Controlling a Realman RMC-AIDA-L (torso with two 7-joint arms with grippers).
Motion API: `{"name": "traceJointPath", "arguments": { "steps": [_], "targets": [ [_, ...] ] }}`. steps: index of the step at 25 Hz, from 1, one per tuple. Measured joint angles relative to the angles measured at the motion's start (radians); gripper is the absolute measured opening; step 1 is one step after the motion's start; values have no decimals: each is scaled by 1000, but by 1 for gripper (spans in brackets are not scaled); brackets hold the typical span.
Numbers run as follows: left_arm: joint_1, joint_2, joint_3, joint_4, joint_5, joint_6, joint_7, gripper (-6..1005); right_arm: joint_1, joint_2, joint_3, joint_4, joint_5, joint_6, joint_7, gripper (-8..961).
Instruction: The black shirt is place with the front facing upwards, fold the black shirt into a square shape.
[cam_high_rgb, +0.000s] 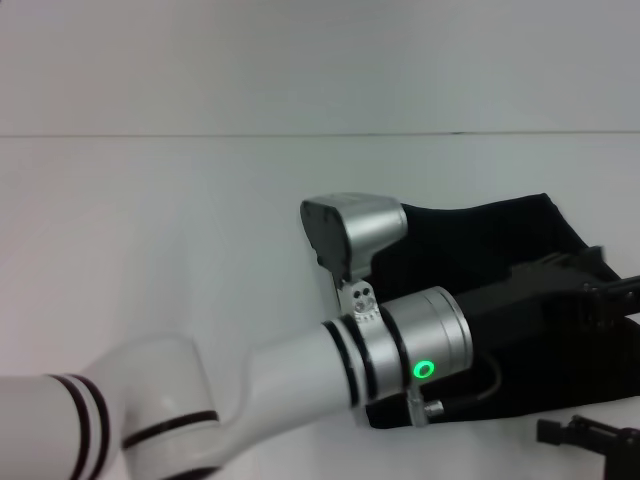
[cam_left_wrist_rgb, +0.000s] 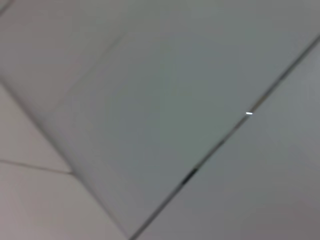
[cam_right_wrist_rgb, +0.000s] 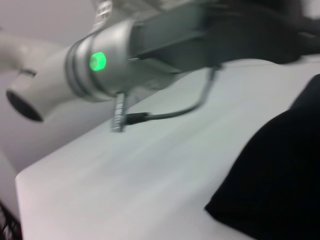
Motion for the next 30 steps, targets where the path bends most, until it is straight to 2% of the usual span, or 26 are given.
{"name": "traceJointPath", "arguments": {
  "steps": [1,3,5,10,13,16,18,20,22,30],
  "targets": [
    [1,2,0,12,19,28,-5,883,-2,-3,11,-3,3,-4,17,943],
    [8,5,-2,92,113,180,-45,945,-4,-14,49,-6,7,-25,80,944],
    [17,5,-1,216,181,350,-92,947,1,-32,96,-8,7,-66,173,942],
    [69,9,45,530,244,691,-145,950,50,-107,190,-13,8,-104,525,933],
    [126,12,112,713,245,818,-142,950,95,-150,192,-22,7,-92,752,926],
    [173,19,156,815,242,850,-138,950,149,-184,185,-32,2,-82,955,919],
    [201,30,181,849,241,857,-133,950,185,-194,160,-61,-3,-64,1078,914],
    [225,45,205,868,240,859,-122,950,216,-198,107,-98,-3,-37,1174,910],
    [245,53,216,884,239,861,-103,950,250,-210,37,-122,-3,-6,1250,905],
    [282,53,211,906,175,885,-66,949,326,-297,-152,-123,-17,98,1413,886]
  ]
}}
